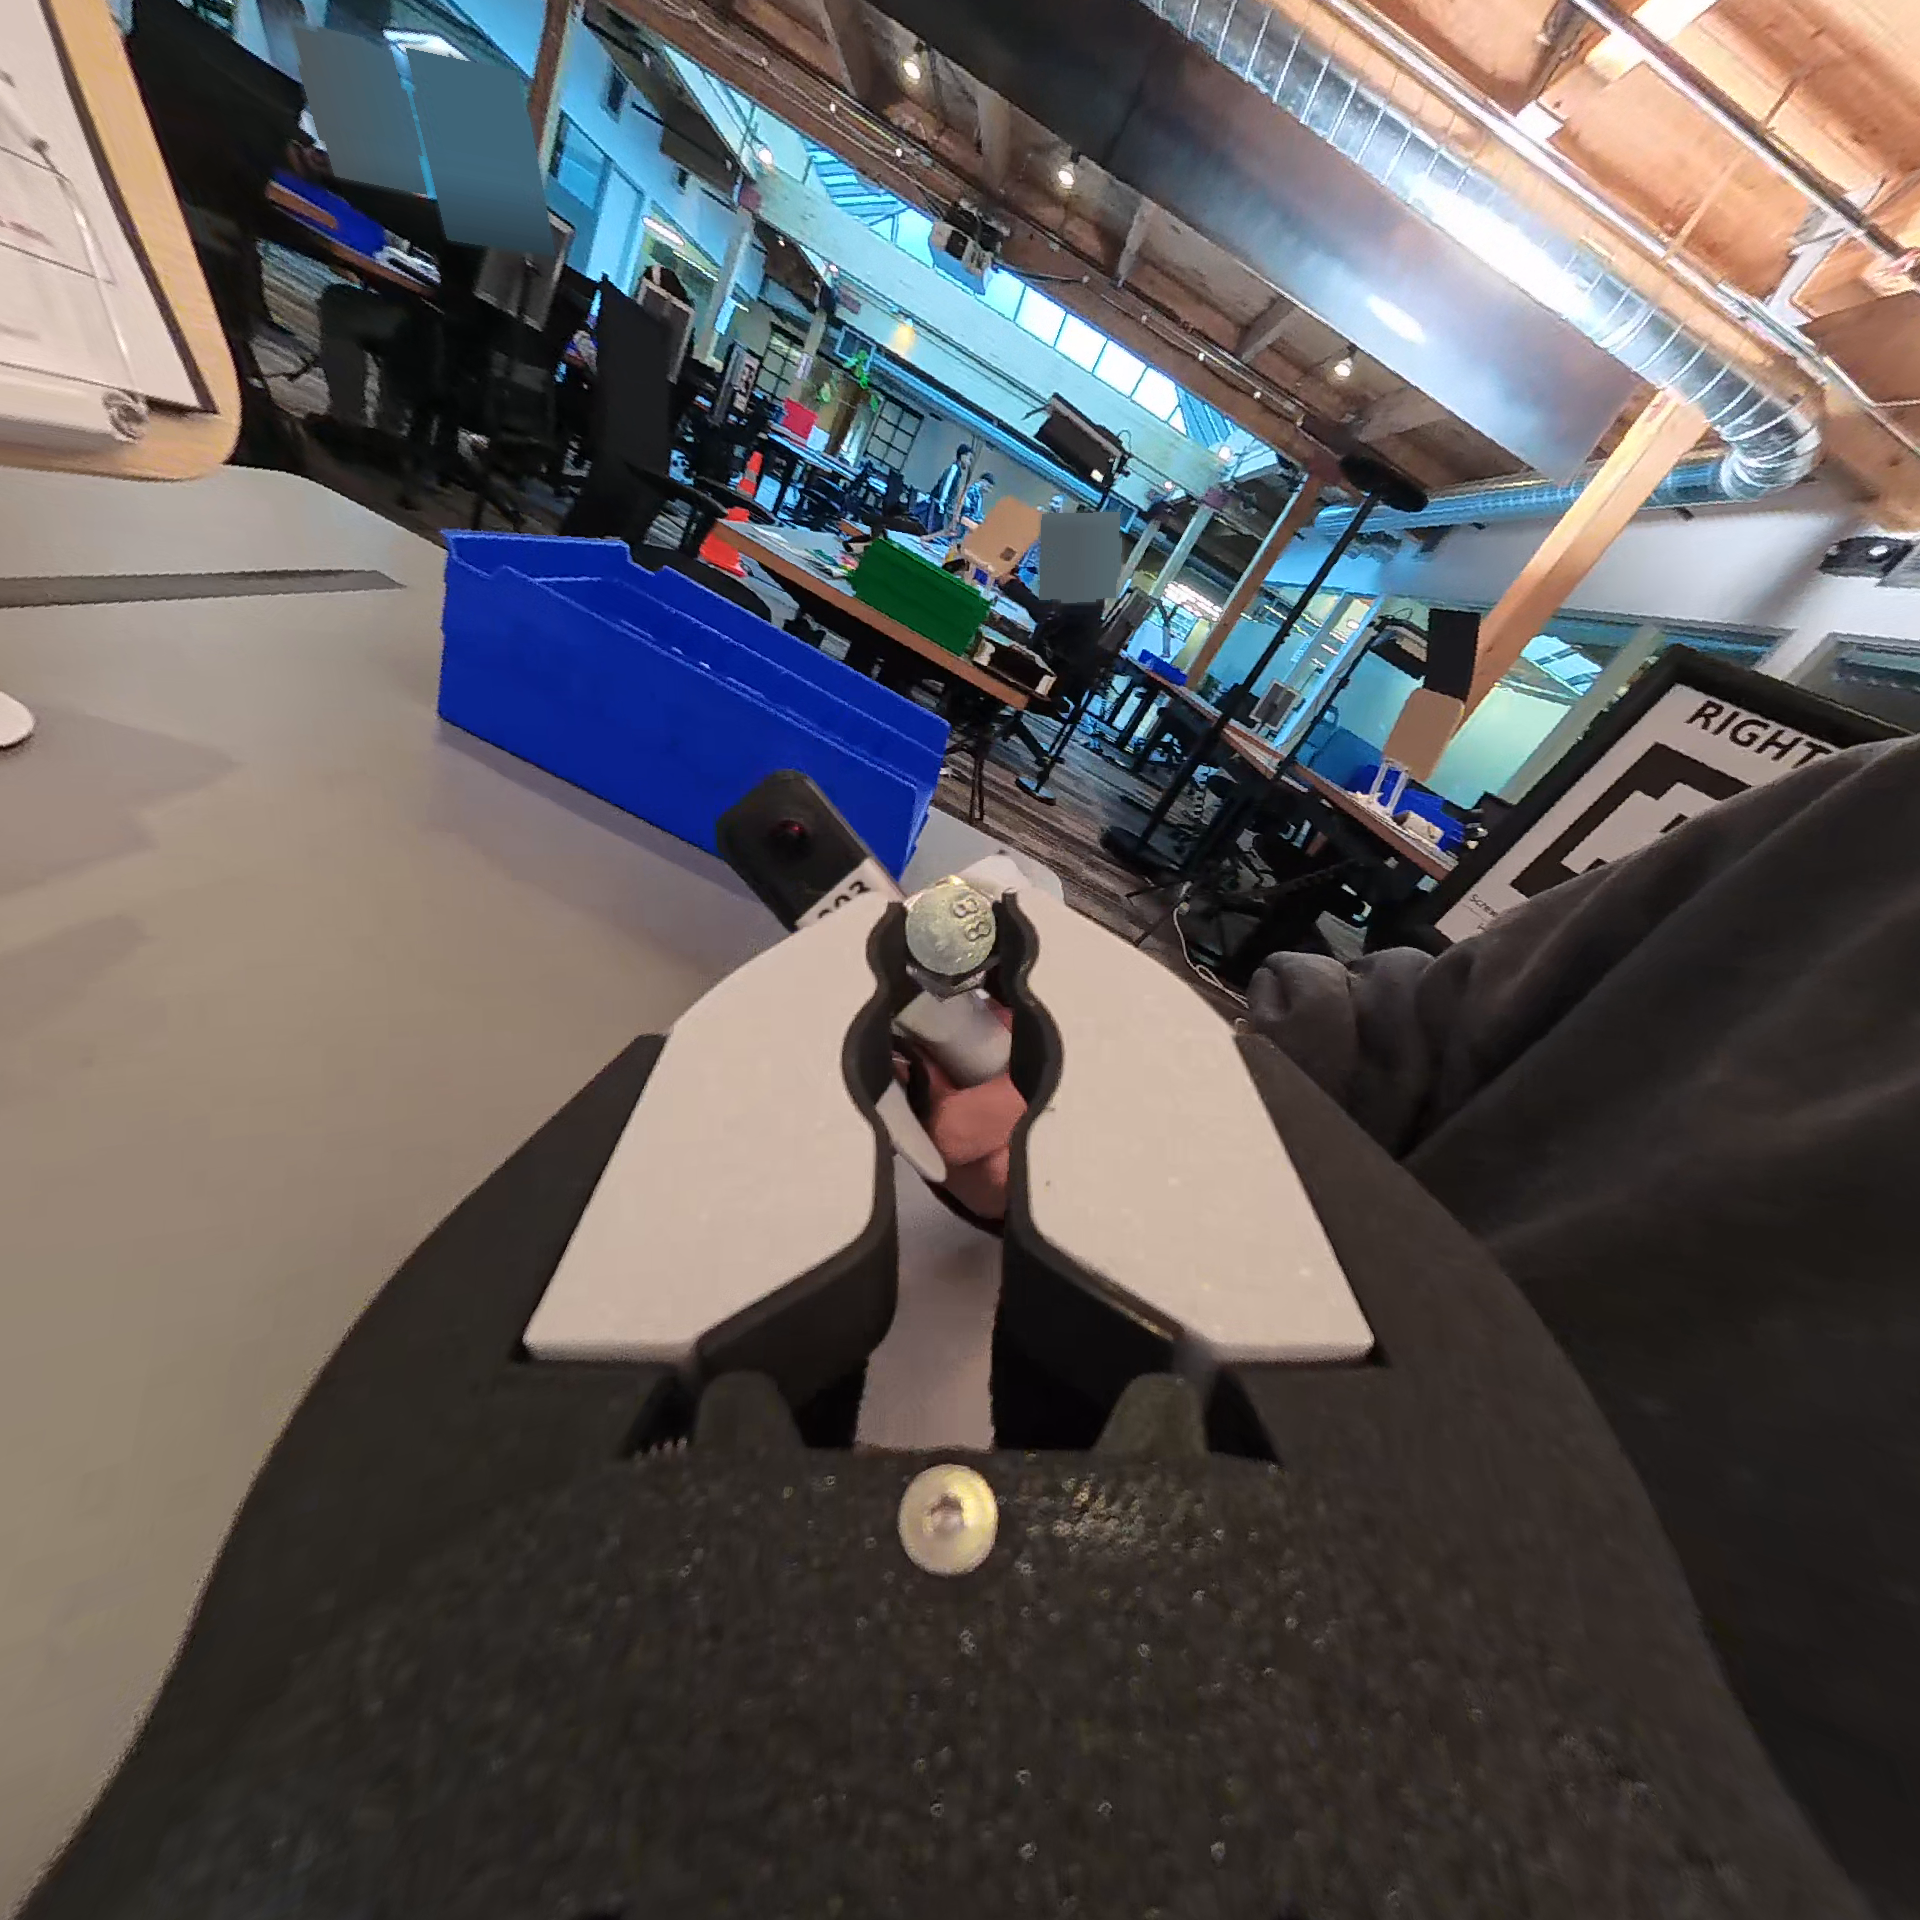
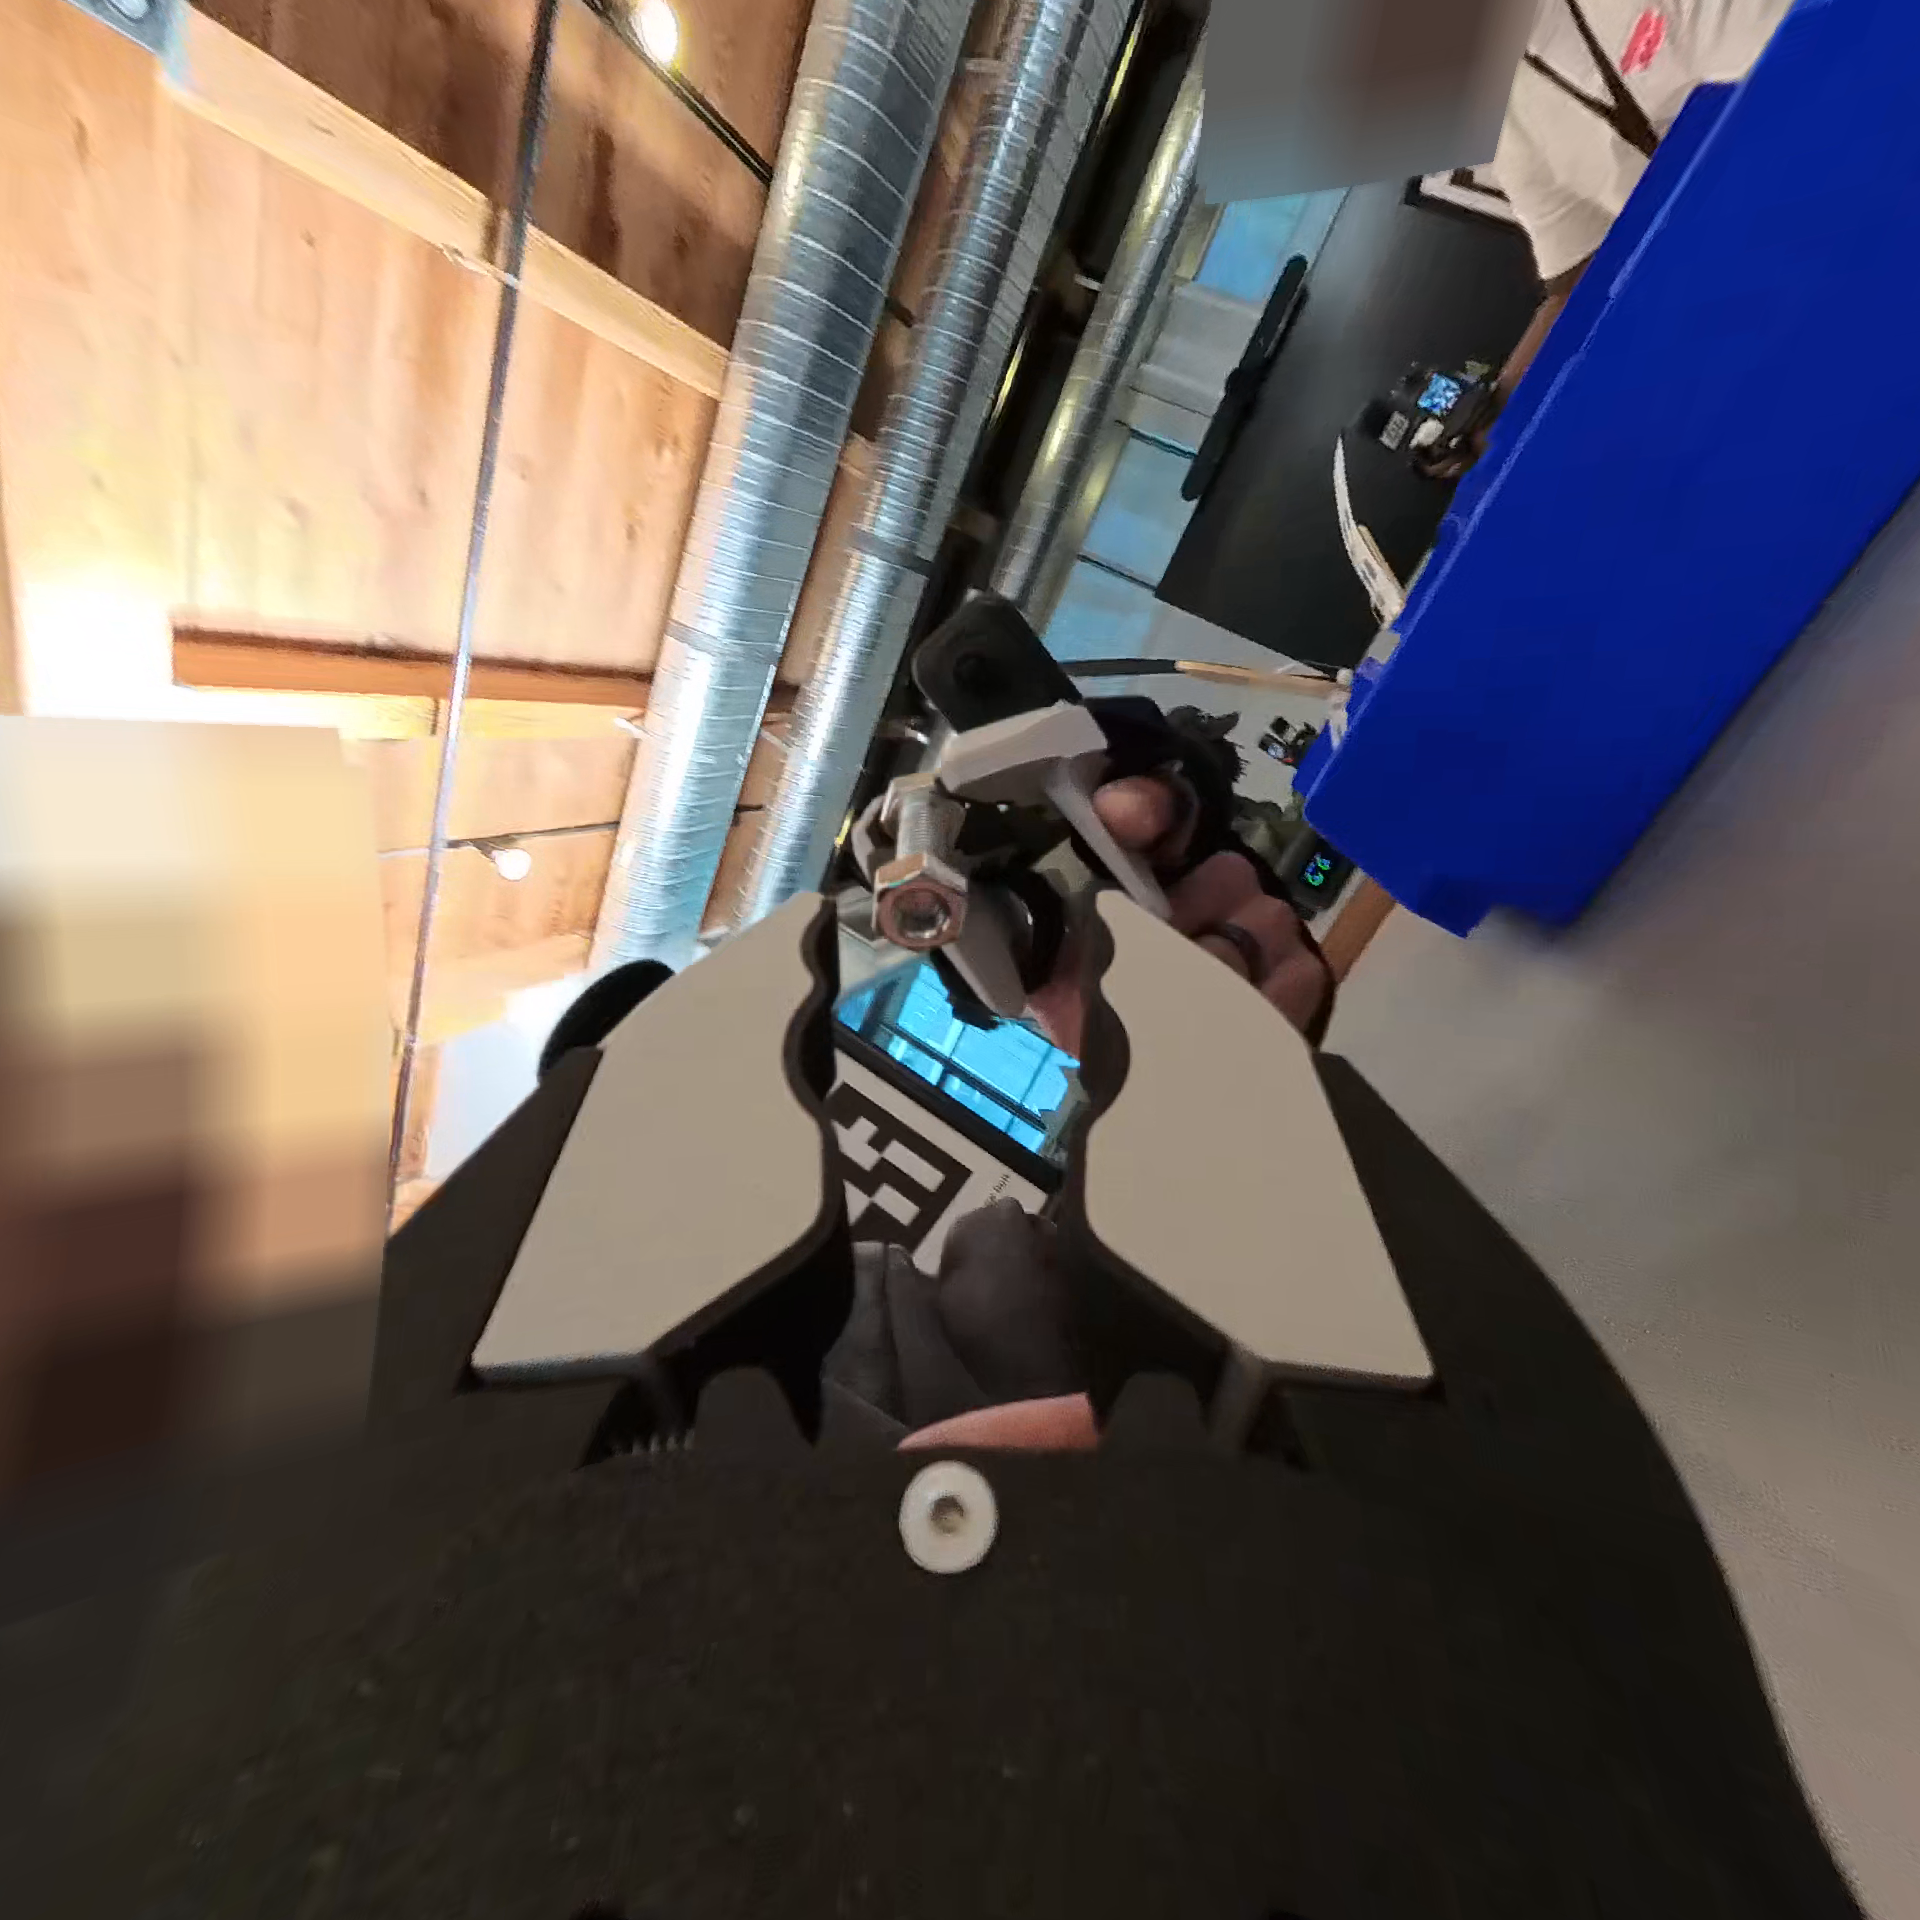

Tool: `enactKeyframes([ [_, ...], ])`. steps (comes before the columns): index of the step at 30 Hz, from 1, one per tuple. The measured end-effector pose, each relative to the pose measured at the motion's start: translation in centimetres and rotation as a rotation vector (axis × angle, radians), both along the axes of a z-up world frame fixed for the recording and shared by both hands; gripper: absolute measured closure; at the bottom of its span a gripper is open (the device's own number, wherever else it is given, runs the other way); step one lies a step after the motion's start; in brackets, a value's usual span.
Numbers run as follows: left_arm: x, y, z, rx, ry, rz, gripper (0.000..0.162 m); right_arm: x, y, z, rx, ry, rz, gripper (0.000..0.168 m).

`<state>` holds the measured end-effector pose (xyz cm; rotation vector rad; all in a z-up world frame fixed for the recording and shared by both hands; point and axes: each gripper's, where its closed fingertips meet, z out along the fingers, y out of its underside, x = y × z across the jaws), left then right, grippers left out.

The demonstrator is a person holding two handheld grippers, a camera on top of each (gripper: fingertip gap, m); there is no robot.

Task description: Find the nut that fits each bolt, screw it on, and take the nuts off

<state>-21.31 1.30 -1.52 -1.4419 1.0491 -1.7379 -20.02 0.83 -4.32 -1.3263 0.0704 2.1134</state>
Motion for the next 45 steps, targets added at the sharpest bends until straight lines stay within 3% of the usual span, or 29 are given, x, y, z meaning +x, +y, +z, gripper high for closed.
enactKeyframes([
  [2, 0.2, -0.2, -0.3, -0.007, 0.009, -0.01, 0.145, -0.5, -0.3, -0.3, 0.004, -0.014, 0.016, 0.132],
  [4, 0.5, -0.5, -0.7, -0.001, 0.024, -0.027, 0.145, 0.2, -0.2, 0.4, 0.029, 0.026, -0.03, 0.154],
  [9, 0.6, -0.7, -0.2, -0.047, -0.007, -0.045, 0.145, 0.1, -0.7, 0.9, 0.195, -0.176, -0.122, 0.157],
  [12, 0.8, -0.7, -0.2, -0.106, -0.019, -0.059, 0.145, 0.3, -0.9, 1.1, 0.431, -0.456, -0.299, 0.157],
  [17, 1.5, -0.6, -0.6, -0.233, -0.036, -0.083, 0.145, 0.8, -1.4, 1.1, 0.998, -1.127, -0.711, 0.158],
  [18, 1.6, -0.5, -0.7, -0.255, -0.037, -0.082, 0.145, 0.7, -1.5, 0.9, 1.115, -1.259, -0.774, 0.168],
  [20, 1.8, -0.3, -1.0, -0.289, -0.041, -0.078, 0.145, 0.8, -1.5, 0.8, 1.337, -1.522, -0.935, 0.168],
  [22, 1.6, -0.1, -0.8, -0.313, -0.074, -0.084, 0.145, 0.2, -1.7, 0.2, 1.447, -1.623, -0.962, 0.168],
  [24, 1.4, 0.4, -0.8, -0.304, -0.073, -0.064, 0.145, -0.2, -1.9, -0.1, 1.357, -1.53, -0.889, 0.152],
  [28, 0.6, 0.9, -0.4, -0.231, -0.072, -0.017, 0.145, 0.9, -1.8, 1.5, 1.031, -1.104, -0.791, 0.14],
  [30, 0.3, 0.8, 0.2, -0.177, -0.081, -0.001, 0.145, 1.4, -1.0, 1.2, 0.745, -0.835, -0.635, 0.135],
  [33, 0.3, 0.2, 0.6, -0.096, -0.074, 0.003, 0.145, 0.6, -0.6, 1.1, 0.311, -0.335, -0.268, 0.13],
  [36, 0.5, -0.5, 0.7, -0.052, -0.067, -0.008, 0.145, 0.4, -0.8, 1.3, 0.09, 0.007, -0.043, 0.127],
  [40, 0.7, -0.8, 0.4, -0.022, -0.043, -0.012, 0.145, -0.7, -1.4, 0.9, 0.017, 0.083, 0.078, 0.13],
  [42, 0.8, -0.8, 0.1, -0.016, -0.029, -0.013, 0.145, -0.6, -1.5, 1.1, 0.036, 0.087, 0.061, 0.15],
  [45, 1.0, -0.8, 0.0, -0.028, -0.024, -0.013, 0.145, -0.5, -1.4, 0.9, 0.102, -0.005, -0.017, 0.151],
])
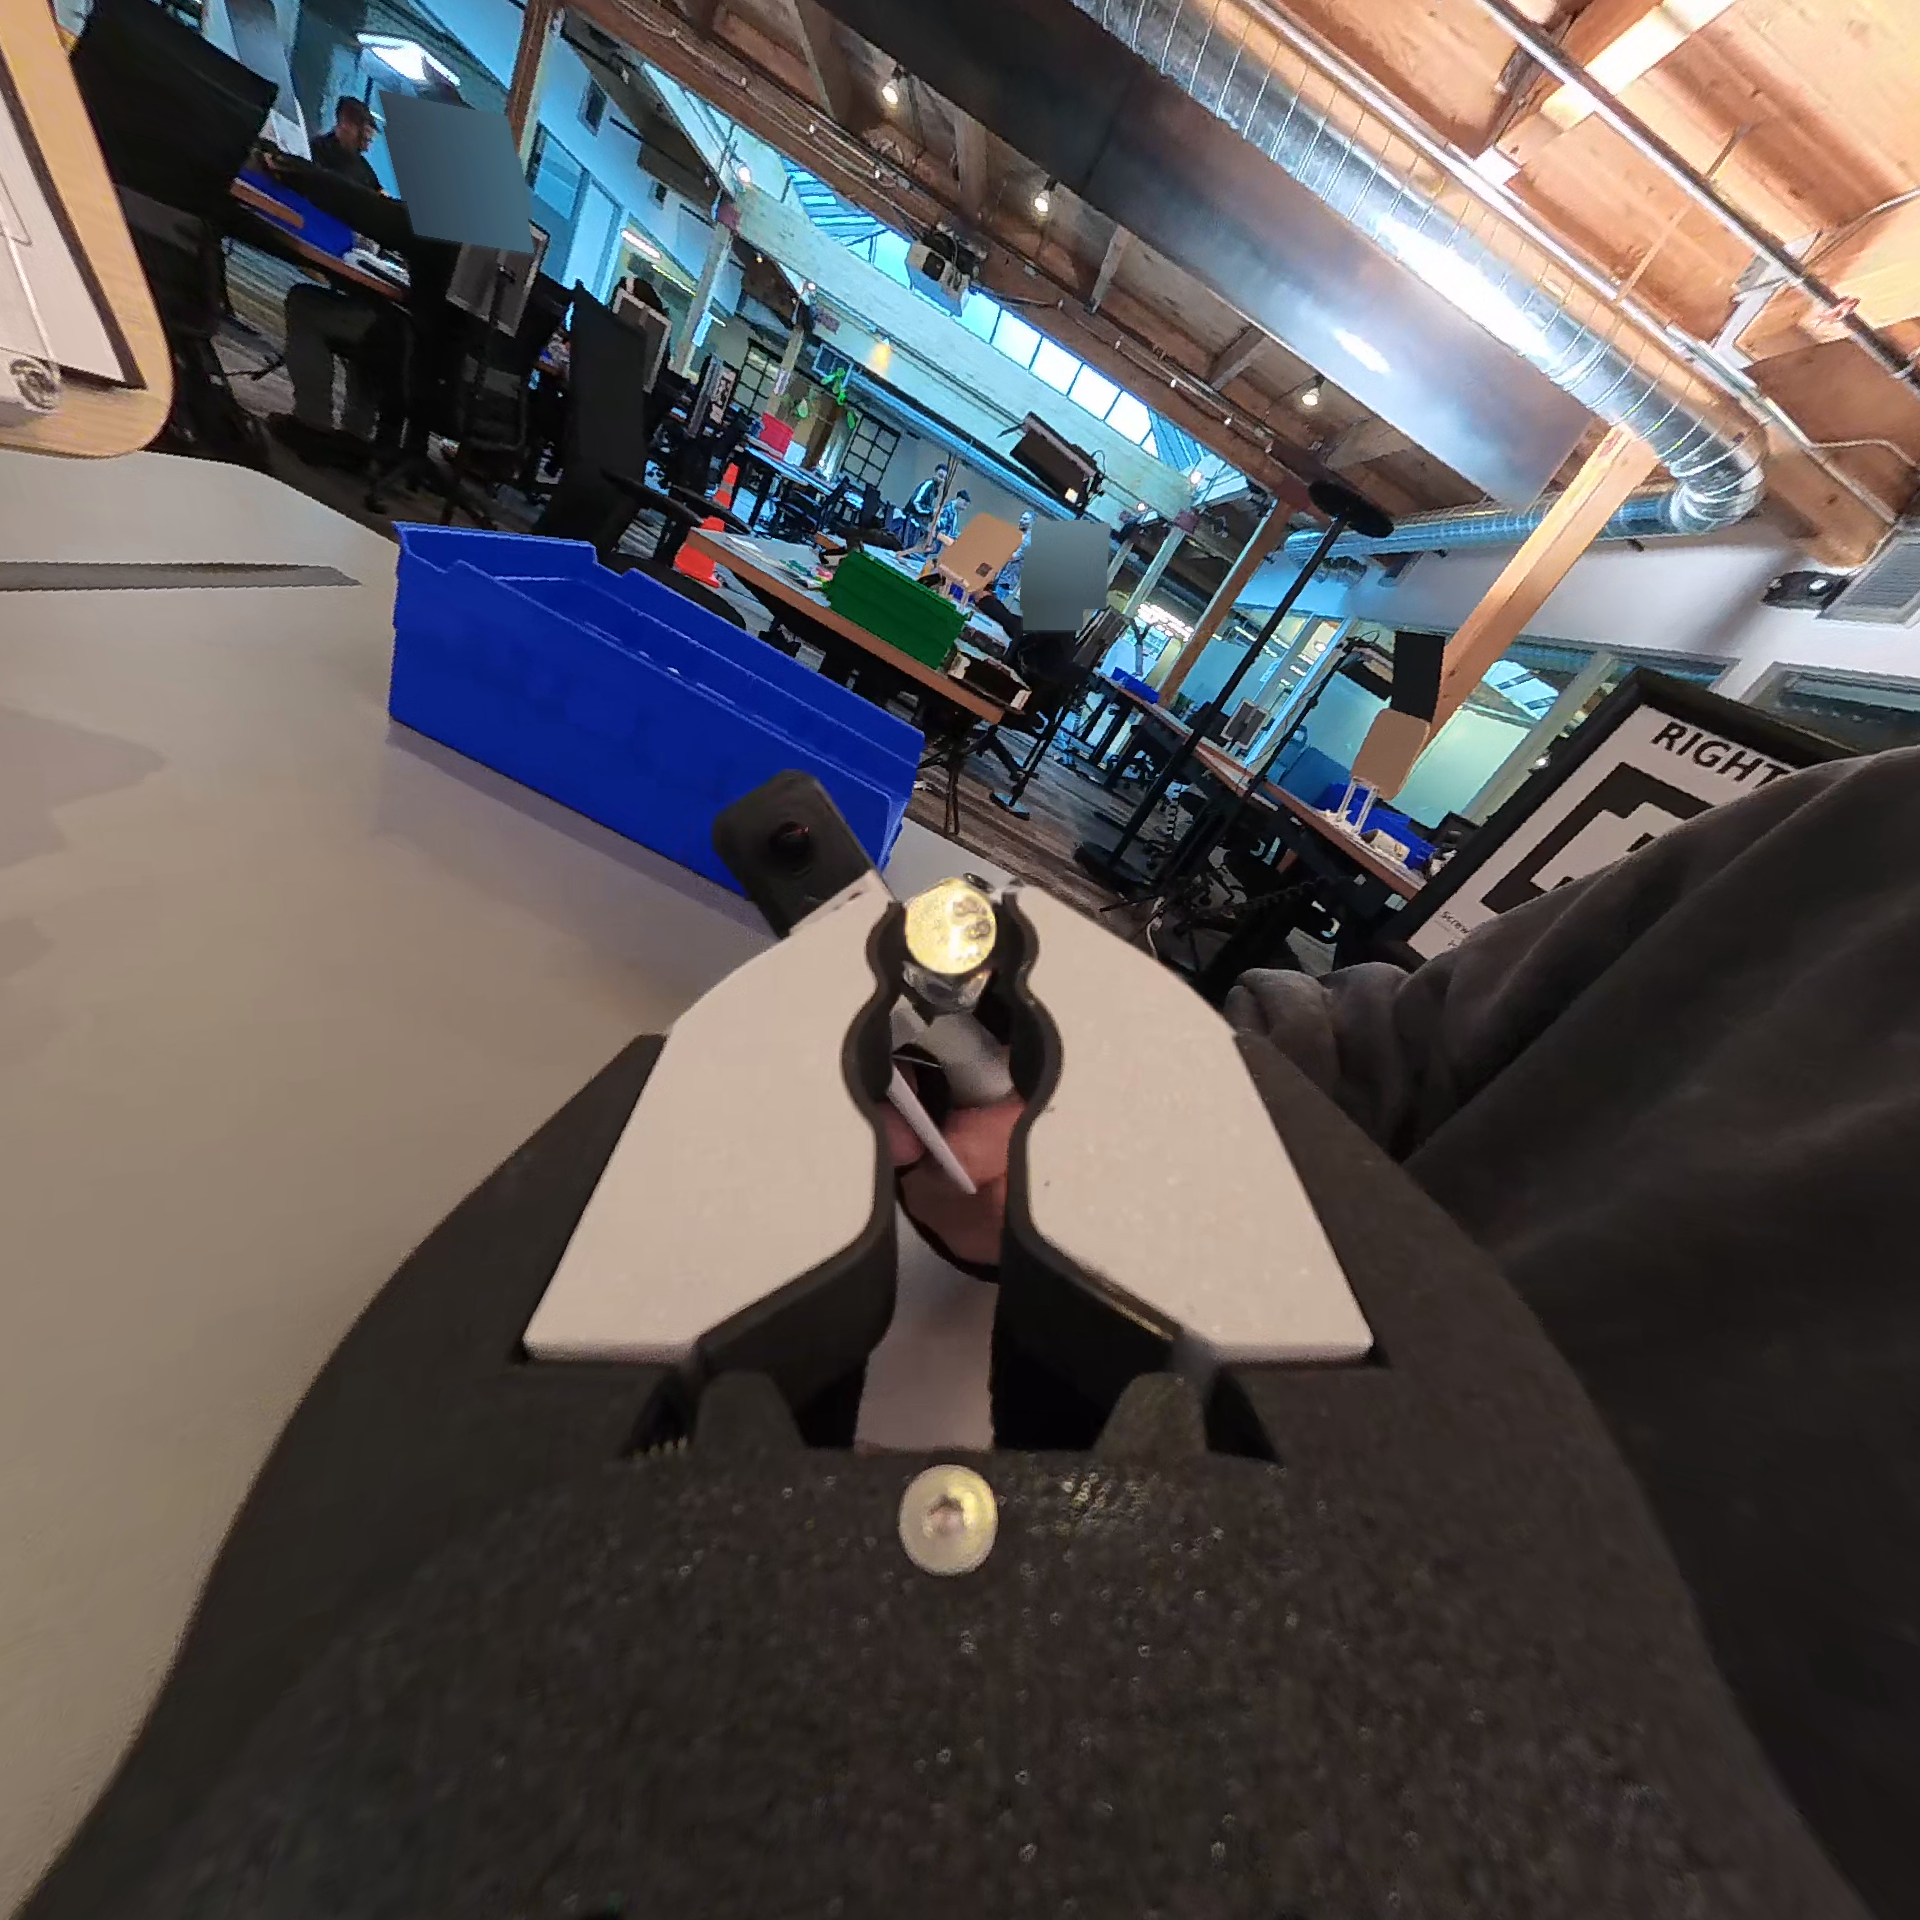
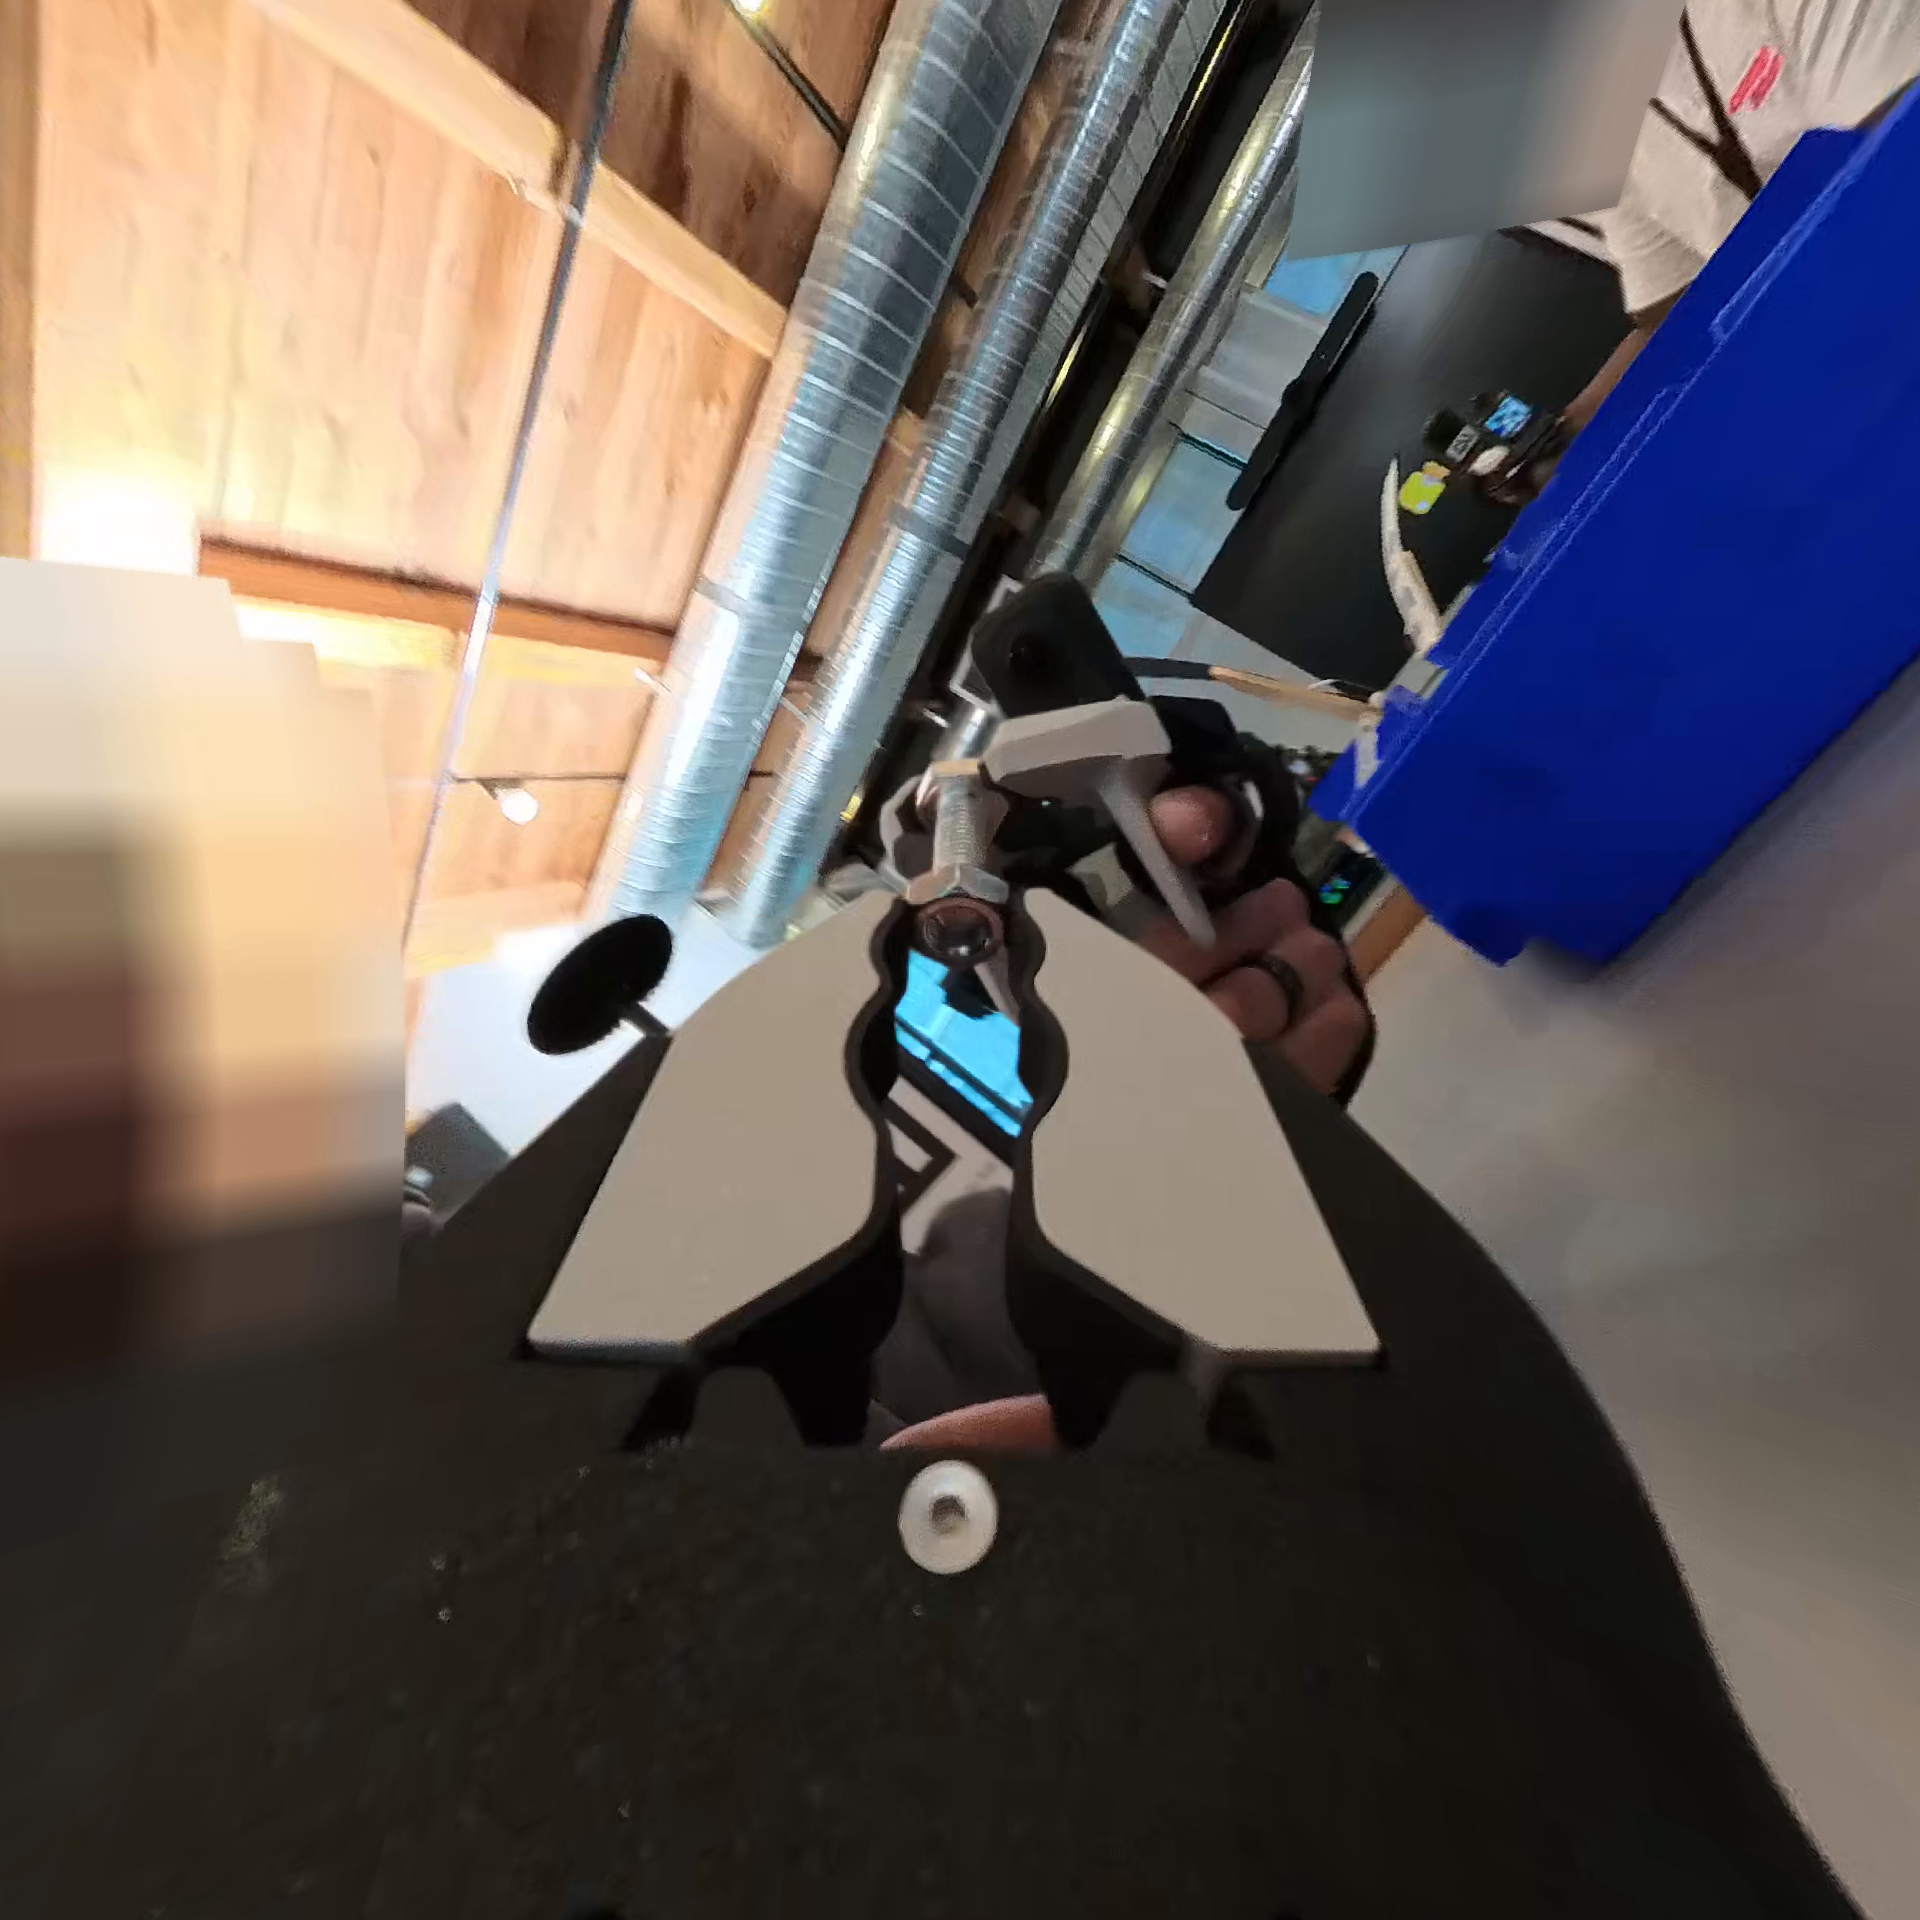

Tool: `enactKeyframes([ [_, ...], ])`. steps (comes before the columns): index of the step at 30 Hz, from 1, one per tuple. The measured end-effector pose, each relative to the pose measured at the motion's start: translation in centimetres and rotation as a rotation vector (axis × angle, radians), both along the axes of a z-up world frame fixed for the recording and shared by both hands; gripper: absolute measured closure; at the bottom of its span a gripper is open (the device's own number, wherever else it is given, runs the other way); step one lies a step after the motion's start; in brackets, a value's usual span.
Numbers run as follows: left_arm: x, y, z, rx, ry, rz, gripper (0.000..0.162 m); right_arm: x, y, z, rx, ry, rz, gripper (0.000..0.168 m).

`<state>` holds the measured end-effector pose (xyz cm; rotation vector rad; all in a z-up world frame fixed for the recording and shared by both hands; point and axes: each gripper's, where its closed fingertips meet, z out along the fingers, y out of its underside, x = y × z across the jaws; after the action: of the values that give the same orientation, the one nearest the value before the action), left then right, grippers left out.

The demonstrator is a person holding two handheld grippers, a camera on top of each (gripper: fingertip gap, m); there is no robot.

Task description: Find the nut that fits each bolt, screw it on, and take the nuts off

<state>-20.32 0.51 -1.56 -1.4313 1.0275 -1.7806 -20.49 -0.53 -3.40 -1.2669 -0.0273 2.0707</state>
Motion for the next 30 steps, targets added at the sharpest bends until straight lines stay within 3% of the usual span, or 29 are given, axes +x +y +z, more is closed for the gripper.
enactKeyframes([
  [4, 0.1, 0.0, 0.0, -0.063, -0.014, -0.023, 0.145, 0.2, 0.1, 0.0, 0.231, -0.274, -0.222, 0.151],
  [14, 0.8, -0.5, -1.4, -0.244, 0.018, -0.141, 0.145, 1.5, 0.1, -1.7, 1.397, -1.569, -0.964, 0.15],
  [17, 0.9, -0.3, -1.7, -0.283, 0.031, -0.145, 0.145, 1.6, -0.1, -2.1, 1.704, -1.814, -1.069, 0.151],
  [20, 0.6, -0.1, -1.0, -0.324, -0.026, -0.159, 0.145, 1.9, -0.2, -1.6, 1.691, -1.773, -1.132, 0.151],
  [25, 0.1, 0.4, -0.6, -0.292, -0.031, -0.131, 0.145, 2.4, -0.2, -0.5, 1.447, -1.593, -1.053, 0.15],
  [28, -0.4, 1.1, -0.4, -0.176, 0.015, -0.038, 0.145, 3.7, 0.1, 0.3, 1.344, -1.512, -1.018, 0.15],
  [30, -0.8, 2.3, -0.6, -0.019, 0.106, 0.107, 0.145, 4.6, 0.5, 0.7, 1.212, -1.445, -0.922, 0.15],
])
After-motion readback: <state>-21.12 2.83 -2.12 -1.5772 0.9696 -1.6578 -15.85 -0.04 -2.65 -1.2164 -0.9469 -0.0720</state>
